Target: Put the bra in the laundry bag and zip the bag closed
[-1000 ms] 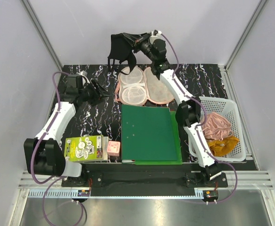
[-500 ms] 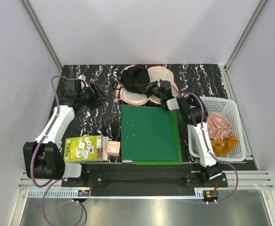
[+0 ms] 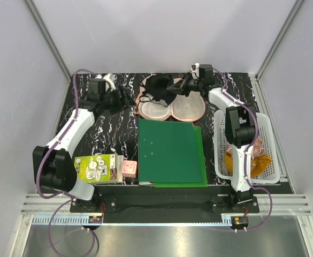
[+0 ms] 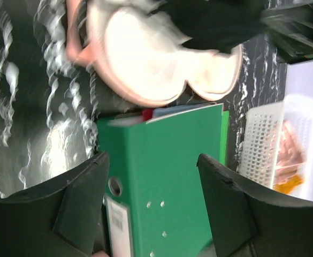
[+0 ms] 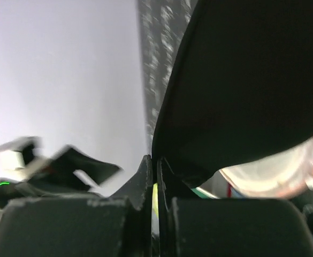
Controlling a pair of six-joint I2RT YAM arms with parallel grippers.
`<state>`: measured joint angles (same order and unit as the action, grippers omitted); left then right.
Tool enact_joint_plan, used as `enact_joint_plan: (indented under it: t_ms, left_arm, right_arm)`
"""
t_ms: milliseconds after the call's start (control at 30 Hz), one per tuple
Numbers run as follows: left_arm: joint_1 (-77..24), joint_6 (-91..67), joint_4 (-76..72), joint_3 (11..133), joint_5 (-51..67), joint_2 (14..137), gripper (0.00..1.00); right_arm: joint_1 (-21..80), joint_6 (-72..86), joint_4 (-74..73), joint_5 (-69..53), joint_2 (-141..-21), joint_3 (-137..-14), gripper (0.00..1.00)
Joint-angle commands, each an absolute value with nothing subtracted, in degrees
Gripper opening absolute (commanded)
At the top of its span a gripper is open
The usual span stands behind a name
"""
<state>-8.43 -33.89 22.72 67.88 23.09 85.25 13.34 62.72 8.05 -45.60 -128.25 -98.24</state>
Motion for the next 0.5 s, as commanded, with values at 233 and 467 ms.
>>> enact_joint_plan:
  t_ms: [233,467]
  left_arm:
    - [-18.19,5.33,7.31,78.31,26.7,79.9,0.77]
    - [-18.11,7.75,13.88,86.74,34.96,77.96,0.83]
  right_arm:
    - [14.24,21.28,-35.15,-49.65,-114.18,-110.47,0.0]
    - [14.41,18.46,-37.79,-58.44,-107.68,-114.78,0.0]
